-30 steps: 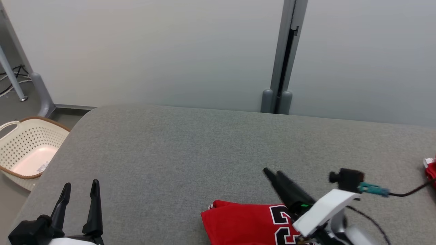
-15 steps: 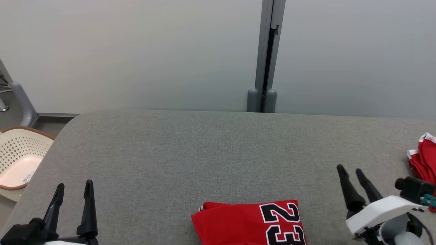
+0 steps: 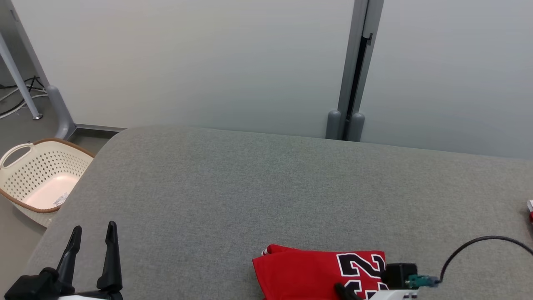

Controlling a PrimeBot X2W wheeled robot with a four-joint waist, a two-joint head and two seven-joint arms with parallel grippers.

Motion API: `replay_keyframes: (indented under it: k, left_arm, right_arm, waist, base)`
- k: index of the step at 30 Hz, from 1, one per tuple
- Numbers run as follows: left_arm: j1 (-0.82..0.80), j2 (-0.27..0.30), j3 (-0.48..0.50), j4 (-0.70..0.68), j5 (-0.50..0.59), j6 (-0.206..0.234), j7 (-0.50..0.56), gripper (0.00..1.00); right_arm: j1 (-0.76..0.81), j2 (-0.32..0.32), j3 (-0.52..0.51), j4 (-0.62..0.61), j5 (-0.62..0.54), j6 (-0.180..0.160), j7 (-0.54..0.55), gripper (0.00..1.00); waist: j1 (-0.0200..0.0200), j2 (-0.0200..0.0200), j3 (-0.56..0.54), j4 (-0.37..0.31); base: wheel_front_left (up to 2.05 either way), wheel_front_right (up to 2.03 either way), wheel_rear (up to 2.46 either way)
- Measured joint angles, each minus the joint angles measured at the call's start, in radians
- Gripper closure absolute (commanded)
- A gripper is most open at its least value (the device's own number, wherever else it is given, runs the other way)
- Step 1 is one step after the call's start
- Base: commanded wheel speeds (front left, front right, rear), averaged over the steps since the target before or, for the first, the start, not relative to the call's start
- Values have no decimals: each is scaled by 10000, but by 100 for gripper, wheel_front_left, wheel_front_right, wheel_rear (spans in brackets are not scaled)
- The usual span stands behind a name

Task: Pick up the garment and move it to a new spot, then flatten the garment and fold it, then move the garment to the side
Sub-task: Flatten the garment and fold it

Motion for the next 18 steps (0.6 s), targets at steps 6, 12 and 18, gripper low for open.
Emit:
replay_keyframes:
  k: [6,12,18]
  left_arm:
    - [1,6,-21,13,-2,21,17,0]
    - [-2,12,-25,19,-13,73,56,0]
    - [-5,17,-13,10,-29,82,54,0]
  right_arm:
    - [350,240,1638,38,853,0,508,100]
    - [245,303,3103,192,1873,0,516,100]
    - [-186,334,4301,-447,3162,0,219,100]
  waist:
    - [0,0,-23,318]
    - [0,0,-33,289]
    - [0,0,-47,72]
  base:
    - [0,0,0]
    - [0,0,0]
    - [0,0,0]
